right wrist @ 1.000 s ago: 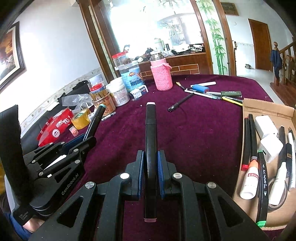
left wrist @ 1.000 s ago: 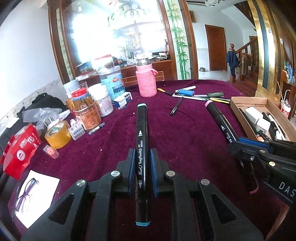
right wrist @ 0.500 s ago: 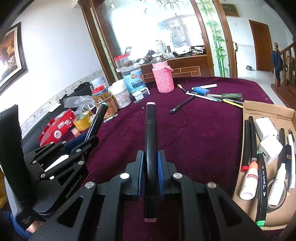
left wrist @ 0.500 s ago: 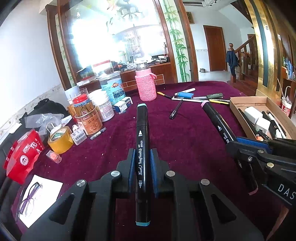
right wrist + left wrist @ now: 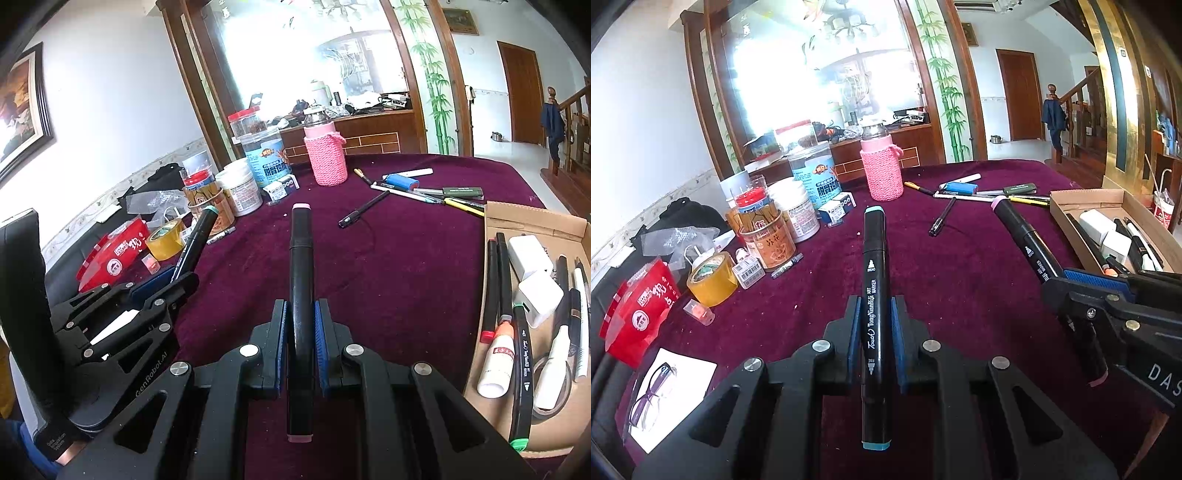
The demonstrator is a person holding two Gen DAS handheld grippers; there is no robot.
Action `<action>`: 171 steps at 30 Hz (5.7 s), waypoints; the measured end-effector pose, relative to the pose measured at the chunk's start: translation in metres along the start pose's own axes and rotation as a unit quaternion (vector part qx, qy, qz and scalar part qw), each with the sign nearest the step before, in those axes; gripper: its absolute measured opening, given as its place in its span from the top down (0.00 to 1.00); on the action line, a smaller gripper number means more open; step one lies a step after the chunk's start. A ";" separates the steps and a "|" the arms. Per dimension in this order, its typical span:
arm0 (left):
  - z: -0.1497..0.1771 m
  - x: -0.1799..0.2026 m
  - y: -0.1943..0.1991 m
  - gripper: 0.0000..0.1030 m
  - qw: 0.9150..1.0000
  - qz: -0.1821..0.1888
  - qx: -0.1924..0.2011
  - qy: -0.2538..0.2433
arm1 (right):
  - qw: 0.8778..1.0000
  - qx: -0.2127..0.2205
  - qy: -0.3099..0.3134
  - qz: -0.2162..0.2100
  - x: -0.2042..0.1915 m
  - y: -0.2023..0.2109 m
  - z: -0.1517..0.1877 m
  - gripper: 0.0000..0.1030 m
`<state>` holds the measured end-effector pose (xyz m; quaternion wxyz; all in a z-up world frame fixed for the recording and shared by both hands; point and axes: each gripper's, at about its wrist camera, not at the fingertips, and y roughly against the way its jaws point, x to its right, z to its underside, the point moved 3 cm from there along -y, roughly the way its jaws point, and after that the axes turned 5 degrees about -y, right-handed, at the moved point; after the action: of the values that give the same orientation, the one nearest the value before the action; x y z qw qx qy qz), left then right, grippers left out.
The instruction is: Organize rigid objects
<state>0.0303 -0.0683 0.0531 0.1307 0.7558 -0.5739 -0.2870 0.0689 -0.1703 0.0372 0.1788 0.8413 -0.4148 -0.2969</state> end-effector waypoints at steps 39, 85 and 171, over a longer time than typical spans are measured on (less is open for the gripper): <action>-0.087 0.185 -0.017 0.87 0.952 0.288 -0.105 -0.010 | 0.956 0.061 -0.234 0.166 0.217 0.099 -0.037 0.87; -0.052 0.232 -0.034 0.87 0.966 0.240 -0.058 -0.081 | 0.946 -0.023 -0.207 0.246 0.225 0.068 -0.015 0.87; -0.023 0.122 0.044 0.20 0.973 0.222 0.008 -0.064 | 0.938 0.117 -0.154 0.289 0.189 0.106 -0.043 0.18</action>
<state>0.0304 -0.1995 0.0599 0.1484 0.5907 -0.7368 -0.2936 0.1245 -0.3830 0.0614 0.0914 0.6442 -0.6943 -0.3075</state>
